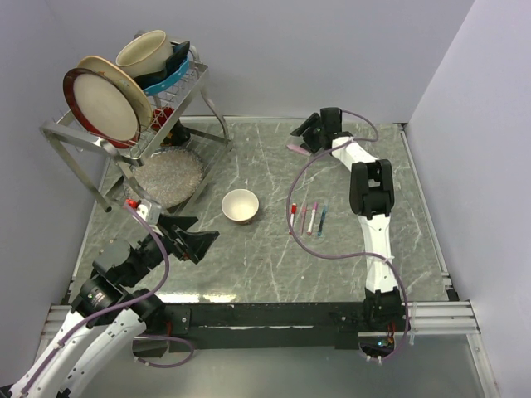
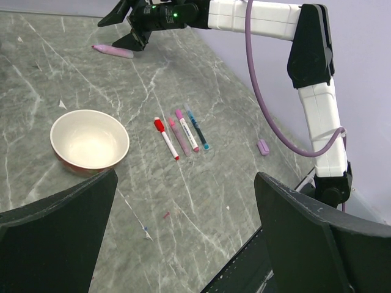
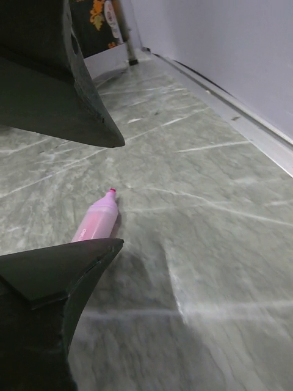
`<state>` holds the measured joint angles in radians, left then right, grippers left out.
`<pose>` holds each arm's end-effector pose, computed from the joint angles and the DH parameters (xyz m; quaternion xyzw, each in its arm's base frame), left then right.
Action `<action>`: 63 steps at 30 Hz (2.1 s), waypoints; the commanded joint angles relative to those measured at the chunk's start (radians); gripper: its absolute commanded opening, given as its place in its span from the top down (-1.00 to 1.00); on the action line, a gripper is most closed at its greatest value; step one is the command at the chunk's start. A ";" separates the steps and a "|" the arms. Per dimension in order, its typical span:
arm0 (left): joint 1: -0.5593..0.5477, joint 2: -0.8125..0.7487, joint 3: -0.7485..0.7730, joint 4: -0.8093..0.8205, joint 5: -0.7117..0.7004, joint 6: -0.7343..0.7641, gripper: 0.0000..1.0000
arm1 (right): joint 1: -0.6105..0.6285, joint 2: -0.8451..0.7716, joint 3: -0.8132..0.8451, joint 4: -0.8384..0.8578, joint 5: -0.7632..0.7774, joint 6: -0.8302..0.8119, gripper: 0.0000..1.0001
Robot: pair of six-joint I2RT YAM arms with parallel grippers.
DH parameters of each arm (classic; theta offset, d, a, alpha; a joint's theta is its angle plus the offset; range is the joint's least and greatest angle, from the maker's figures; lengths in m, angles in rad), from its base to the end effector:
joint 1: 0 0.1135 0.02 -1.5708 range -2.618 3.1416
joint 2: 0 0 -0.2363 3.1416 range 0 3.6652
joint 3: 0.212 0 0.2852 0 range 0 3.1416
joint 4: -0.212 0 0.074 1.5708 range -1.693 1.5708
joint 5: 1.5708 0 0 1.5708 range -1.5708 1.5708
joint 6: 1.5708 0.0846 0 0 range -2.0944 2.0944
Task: Insert the pens into the pen caps
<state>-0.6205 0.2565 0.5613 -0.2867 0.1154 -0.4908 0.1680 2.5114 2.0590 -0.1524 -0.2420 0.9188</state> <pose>0.1549 -0.1227 0.3172 0.0864 0.6954 -0.4101 0.5838 0.6043 0.1230 0.0961 0.2702 0.8385 0.3299 0.3394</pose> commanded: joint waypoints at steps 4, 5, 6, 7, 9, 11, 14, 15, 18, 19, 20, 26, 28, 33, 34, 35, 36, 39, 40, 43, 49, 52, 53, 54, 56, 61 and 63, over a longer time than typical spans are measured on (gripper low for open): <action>0.005 -0.013 0.023 0.015 -0.005 0.009 -0.99 | 0.033 0.009 0.027 -0.067 -0.033 -0.061 -0.36; 0.005 -0.014 0.023 0.015 -0.005 0.009 -0.99 | 0.033 0.001 0.018 -0.073 -0.029 -0.069 -0.36; 0.005 -0.016 0.023 0.015 -0.006 0.009 -0.99 | 0.037 -0.015 0.007 -0.084 -0.026 -0.077 -0.35; 0.005 -0.016 0.023 0.015 -0.006 0.009 -0.99 | 0.039 -0.026 -0.022 -0.087 -0.022 -0.090 -0.35; 0.005 -0.020 0.022 0.015 -0.006 0.011 -0.99 | 0.042 -0.058 -0.054 -0.090 -0.019 -0.109 -0.33; 0.005 -0.022 0.022 0.017 -0.002 0.011 -0.99 | 0.047 -0.077 -0.100 -0.085 -0.022 -0.139 -0.32; 0.005 -0.025 0.020 0.018 0.003 0.012 -0.99 | 0.057 -0.095 -0.123 -0.093 -0.022 -0.179 -0.31; 0.005 -0.025 0.020 0.018 0.004 0.014 -0.99 | 0.062 -0.094 -0.122 -0.114 -0.017 -0.190 -0.30; 0.005 -0.026 0.020 0.020 0.009 0.014 -0.99 | 0.080 -0.088 -0.096 -0.154 -0.006 -0.231 -0.29; 0.005 -0.026 0.020 0.020 0.010 0.015 -0.99 | 0.090 -0.085 -0.089 -0.167 -0.005 -0.251 -0.29; 0.005 -0.025 0.022 0.018 0.010 0.015 -0.99 | 0.097 -0.083 -0.085 -0.188 0.003 -0.261 -0.28; 0.005 -0.031 0.022 0.017 0.007 0.017 -0.99 | 0.146 -0.100 -0.077 -0.278 0.058 -0.347 -0.26; 0.007 -0.034 0.022 0.017 0.007 0.017 -0.99 | 0.159 -0.115 -0.086 -0.303 0.089 -0.380 -0.26; 0.005 -0.036 0.022 0.018 0.012 0.020 -0.99 | 0.186 -0.164 -0.144 -0.351 0.129 -0.436 -0.26; 0.005 -0.036 0.022 0.018 0.012 0.020 -0.99 | 0.191 -0.172 -0.152 -0.358 0.141 -0.452 -0.25; 0.005 -0.037 0.022 0.020 0.012 0.020 -0.99 | 0.194 -0.178 -0.158 -0.372 0.150 -0.463 -0.25; 0.005 -0.037 0.022 0.020 0.013 0.021 -0.99 | 0.205 -0.190 -0.169 -0.381 0.162 -0.472 -0.25; 0.005 -0.039 0.022 0.020 0.018 0.021 -0.99 | 0.217 -0.218 -0.191 -0.406 0.213 -0.511 -0.21; 0.005 -0.039 0.022 0.021 0.020 0.020 -0.99 | 0.226 -0.224 -0.198 -0.411 0.225 -0.527 -0.20; 0.005 -0.037 0.020 0.023 0.023 0.023 -0.99 | 0.244 -0.241 -0.212 -0.432 0.271 -0.552 -0.18; 0.005 -0.037 0.020 0.021 0.024 0.024 -0.99 | 0.268 -0.255 -0.227 -0.464 0.308 -0.589 -0.12; 0.005 -0.039 0.020 0.021 0.024 0.023 -0.99 | 0.280 -0.261 -0.241 -0.469 0.329 -0.601 -0.05; 0.005 -0.039 0.020 0.021 0.024 0.024 -0.99 | 0.283 -0.260 -0.243 -0.475 0.334 -0.603 -0.03; 0.005 -0.040 0.020 0.023 0.026 0.026 -0.99 | 0.289 -0.260 -0.244 -0.478 0.342 -0.606 -0.02; 0.005 -0.043 0.019 0.024 0.027 0.027 -0.99 | 0.294 -0.260 -0.247 -0.481 0.362 -0.607 0.06; 0.005 -0.043 0.015 0.027 0.038 0.032 -0.99 | 0.301 -0.257 -0.257 -0.480 0.395 -0.607 0.48; 0.005 -0.042 0.017 0.023 0.040 0.028 -0.99 | 0.301 -0.258 -0.258 -0.484 0.399 -0.597 0.62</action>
<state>-0.6205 0.2256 0.5613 -0.2974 0.1349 -0.4820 0.4576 2.2860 1.8267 -0.5571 0.1246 0.3172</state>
